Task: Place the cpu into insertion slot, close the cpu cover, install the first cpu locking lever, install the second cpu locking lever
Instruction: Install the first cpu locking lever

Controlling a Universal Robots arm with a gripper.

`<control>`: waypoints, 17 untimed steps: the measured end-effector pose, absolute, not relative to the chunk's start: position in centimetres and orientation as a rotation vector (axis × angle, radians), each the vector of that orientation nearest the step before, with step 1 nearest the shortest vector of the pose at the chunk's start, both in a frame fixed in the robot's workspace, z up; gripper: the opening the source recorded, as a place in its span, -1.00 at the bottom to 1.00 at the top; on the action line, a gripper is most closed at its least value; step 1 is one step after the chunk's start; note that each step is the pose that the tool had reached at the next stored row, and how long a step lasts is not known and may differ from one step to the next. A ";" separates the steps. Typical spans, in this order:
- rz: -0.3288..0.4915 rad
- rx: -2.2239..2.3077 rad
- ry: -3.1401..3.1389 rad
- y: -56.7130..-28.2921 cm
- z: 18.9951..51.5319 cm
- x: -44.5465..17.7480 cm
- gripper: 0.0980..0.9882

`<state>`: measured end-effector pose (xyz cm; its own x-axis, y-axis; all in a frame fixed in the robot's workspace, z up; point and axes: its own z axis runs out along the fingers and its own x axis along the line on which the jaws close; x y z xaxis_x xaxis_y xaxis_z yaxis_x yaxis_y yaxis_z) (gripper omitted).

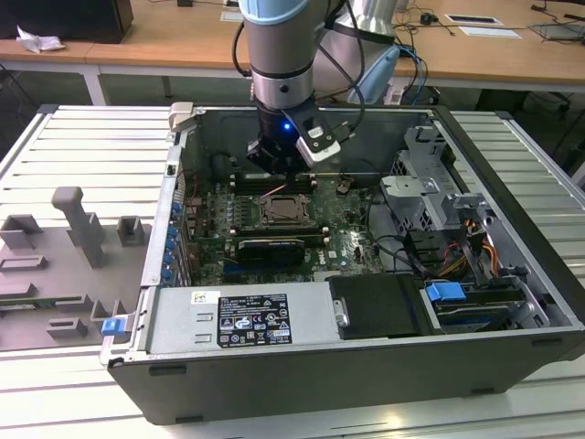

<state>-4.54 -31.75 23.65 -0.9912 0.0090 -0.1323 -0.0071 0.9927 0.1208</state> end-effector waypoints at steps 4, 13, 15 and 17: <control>0.190 -0.122 3.003 -31.8 23.6 -4.5 -0.98; 0.225 -0.249 2.956 -31.8 23.4 -4.5 -0.98; 0.236 -0.257 2.954 -31.8 23.3 -4.6 -0.98; 0.237 -0.253 2.954 -31.7 23.2 -4.9 -0.98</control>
<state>-4.89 -31.73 23.25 -0.9716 -0.1546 -0.1790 -0.1812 0.9730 0.1432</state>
